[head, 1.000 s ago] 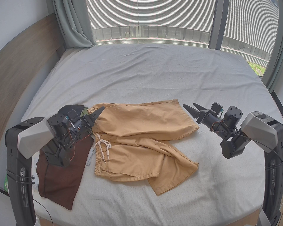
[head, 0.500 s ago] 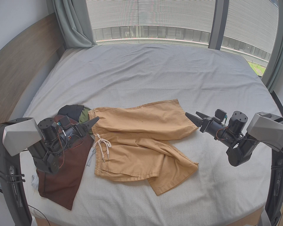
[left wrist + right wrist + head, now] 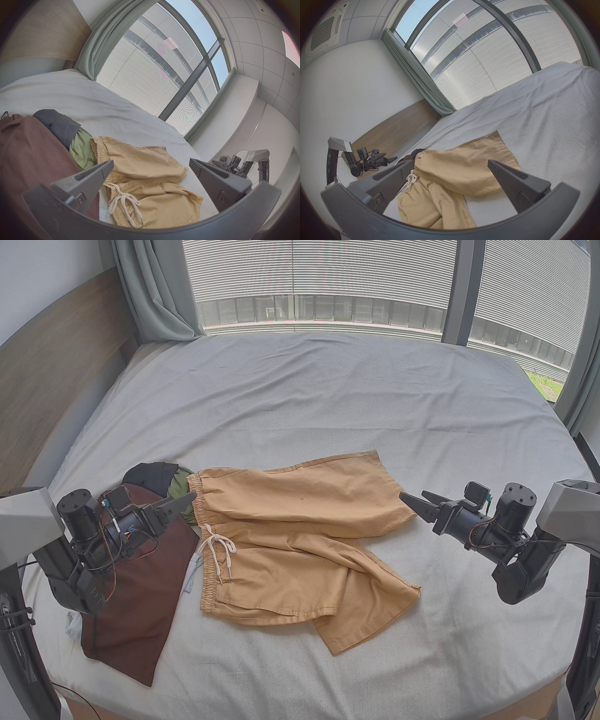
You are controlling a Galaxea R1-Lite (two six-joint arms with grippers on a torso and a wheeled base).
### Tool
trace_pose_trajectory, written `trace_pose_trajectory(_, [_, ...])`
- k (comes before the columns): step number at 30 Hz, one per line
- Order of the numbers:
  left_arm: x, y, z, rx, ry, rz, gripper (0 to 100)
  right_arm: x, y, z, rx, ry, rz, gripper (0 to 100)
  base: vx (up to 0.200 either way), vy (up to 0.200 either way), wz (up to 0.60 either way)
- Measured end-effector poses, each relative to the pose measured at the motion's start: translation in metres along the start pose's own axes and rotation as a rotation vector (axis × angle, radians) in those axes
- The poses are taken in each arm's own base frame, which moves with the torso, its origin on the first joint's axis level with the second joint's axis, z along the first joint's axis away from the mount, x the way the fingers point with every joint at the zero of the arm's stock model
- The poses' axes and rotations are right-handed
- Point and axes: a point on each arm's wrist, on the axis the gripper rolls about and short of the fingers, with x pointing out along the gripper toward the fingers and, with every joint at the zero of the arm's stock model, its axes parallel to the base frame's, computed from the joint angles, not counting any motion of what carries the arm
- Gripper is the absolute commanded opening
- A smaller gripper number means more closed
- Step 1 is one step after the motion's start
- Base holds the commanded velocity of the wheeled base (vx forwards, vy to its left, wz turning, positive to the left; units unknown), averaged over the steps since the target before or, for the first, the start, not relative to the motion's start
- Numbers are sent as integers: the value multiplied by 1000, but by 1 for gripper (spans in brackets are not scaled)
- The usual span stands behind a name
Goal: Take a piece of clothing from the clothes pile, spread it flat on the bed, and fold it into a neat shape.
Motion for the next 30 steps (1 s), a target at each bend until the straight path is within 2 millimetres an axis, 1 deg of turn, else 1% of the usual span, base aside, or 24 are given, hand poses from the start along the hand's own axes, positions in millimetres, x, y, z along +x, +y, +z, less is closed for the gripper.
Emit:
trace_pose_trajectory(11, [-6, -4, 1, 12, 4, 3, 100, 0, 5, 1, -5, 0, 9, 100, 0, 0, 0])
trace_pose_trajectory(16, [-10, -6, -5, 54, 28, 7, 100, -2, 7, -2, -6, 14, 8, 100, 0, 0, 0])
trace_pose_trajectory(20, [-13, -7, -10, 70, 49, 2, 100, -7, 10, -8, 6, 40, 5, 100, 0, 0, 0])
trace_pose_trajectory(27, [-24, -11, -22, 86, 133, -78, 100, -15, 16, -14, 29, 75, -2, 100, 0, 0, 0])
trace_pose_trajectory(30, [-29, -12, -23, 93, 142, -81, 100, -20, 17, -19, 43, 97, -11, 100, 0, 0, 0])
